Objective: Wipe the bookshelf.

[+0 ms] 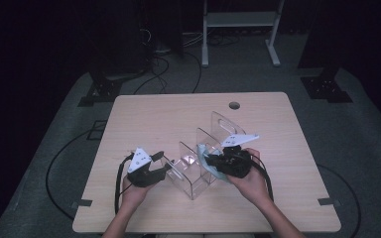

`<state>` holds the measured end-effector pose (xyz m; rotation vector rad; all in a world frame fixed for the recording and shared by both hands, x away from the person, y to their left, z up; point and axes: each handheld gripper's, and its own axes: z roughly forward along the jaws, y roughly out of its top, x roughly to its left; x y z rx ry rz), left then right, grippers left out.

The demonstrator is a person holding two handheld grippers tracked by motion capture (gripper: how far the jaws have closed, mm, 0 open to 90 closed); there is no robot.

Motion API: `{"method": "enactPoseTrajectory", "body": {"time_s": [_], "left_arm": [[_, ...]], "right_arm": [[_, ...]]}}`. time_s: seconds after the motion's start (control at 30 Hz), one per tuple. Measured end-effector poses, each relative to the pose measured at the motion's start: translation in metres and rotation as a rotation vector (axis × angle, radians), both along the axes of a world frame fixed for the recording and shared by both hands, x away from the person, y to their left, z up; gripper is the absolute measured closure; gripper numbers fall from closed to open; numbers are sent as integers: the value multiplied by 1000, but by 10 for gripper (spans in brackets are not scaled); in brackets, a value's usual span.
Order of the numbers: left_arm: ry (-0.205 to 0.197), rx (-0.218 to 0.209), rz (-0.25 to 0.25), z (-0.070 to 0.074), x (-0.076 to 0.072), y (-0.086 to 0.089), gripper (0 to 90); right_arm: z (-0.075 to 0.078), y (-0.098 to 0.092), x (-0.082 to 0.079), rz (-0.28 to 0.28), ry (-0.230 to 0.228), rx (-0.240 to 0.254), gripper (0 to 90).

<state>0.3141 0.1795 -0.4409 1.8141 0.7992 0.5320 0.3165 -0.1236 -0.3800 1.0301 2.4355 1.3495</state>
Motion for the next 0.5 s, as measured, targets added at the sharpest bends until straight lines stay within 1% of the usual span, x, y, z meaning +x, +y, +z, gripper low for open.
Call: {"method": "enactPoseTrajectory", "body": {"time_s": [0.07,0.17,0.3,0.4,0.47,0.5], "left_arm": [[-2,0,-3,0,0,-1,461],[-5,1,2,0,-1,-1,463],[-5,-4,0,0,0,-1,463],[-3,-7,1,0,0,-1,461],[-7,-3,-1,-1,0,-1,457],[-5,-3,-2,0,0,-1,458]], "right_arm": [[-1,-3,-2,-1,2,8,829],[-1,0,2,1,6,9,829],[1,12,13,6,-1,3,828],[3,18,18,7,9,-5,828],[3,16,17,10,11,-7,828],[2,15,15,9,4,-7,829]]}}
